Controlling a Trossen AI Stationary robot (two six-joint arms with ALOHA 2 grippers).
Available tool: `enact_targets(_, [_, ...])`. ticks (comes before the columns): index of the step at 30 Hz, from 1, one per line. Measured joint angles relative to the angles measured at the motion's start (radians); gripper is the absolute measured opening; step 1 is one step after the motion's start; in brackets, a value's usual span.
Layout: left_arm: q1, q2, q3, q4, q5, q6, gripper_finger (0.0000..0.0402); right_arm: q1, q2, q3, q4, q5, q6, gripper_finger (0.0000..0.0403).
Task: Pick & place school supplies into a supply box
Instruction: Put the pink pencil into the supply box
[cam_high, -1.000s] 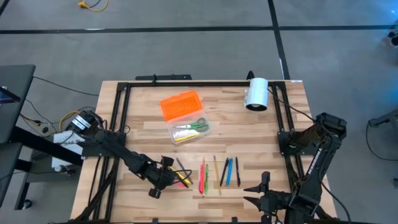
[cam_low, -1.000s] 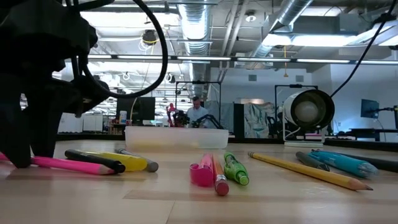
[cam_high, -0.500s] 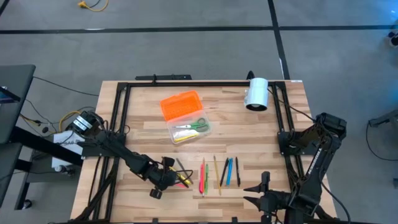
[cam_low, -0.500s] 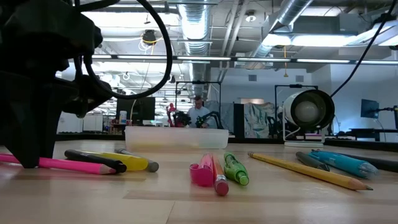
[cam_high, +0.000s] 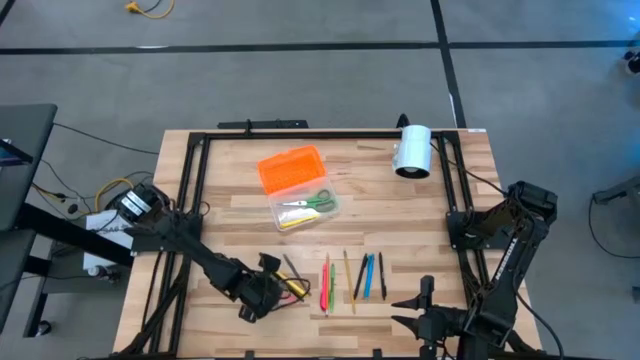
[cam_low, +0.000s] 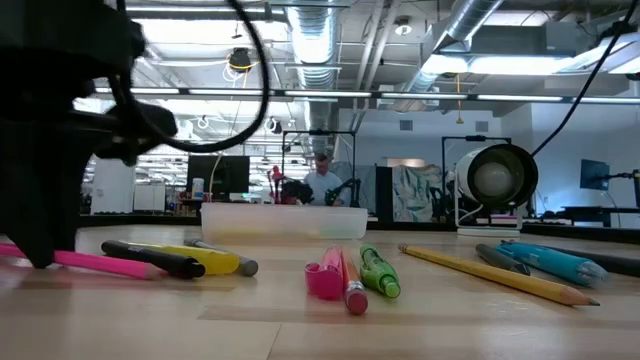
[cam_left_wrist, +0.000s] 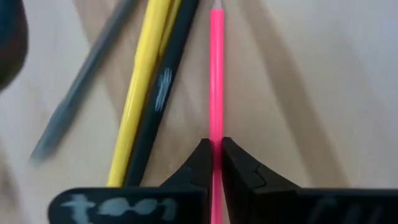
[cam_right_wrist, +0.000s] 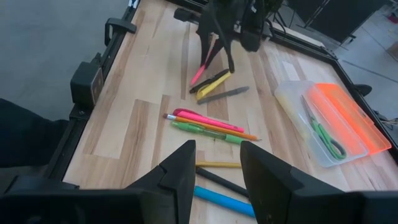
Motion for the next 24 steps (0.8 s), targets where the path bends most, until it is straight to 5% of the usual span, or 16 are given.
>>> enact_targets(10, [-0.052,-0.001,0.078,-0.082,-0.124,0.011,0.0000,0.000,0.000,0.000,0.000,0.000,0.000,0.0120])
enact_targets(24, [-0.014,-0.005,0.081,-0.075,-0.455,0.050,0.0000,0.000,0.000,0.000,-0.002,0.002,-0.007,0.0120])
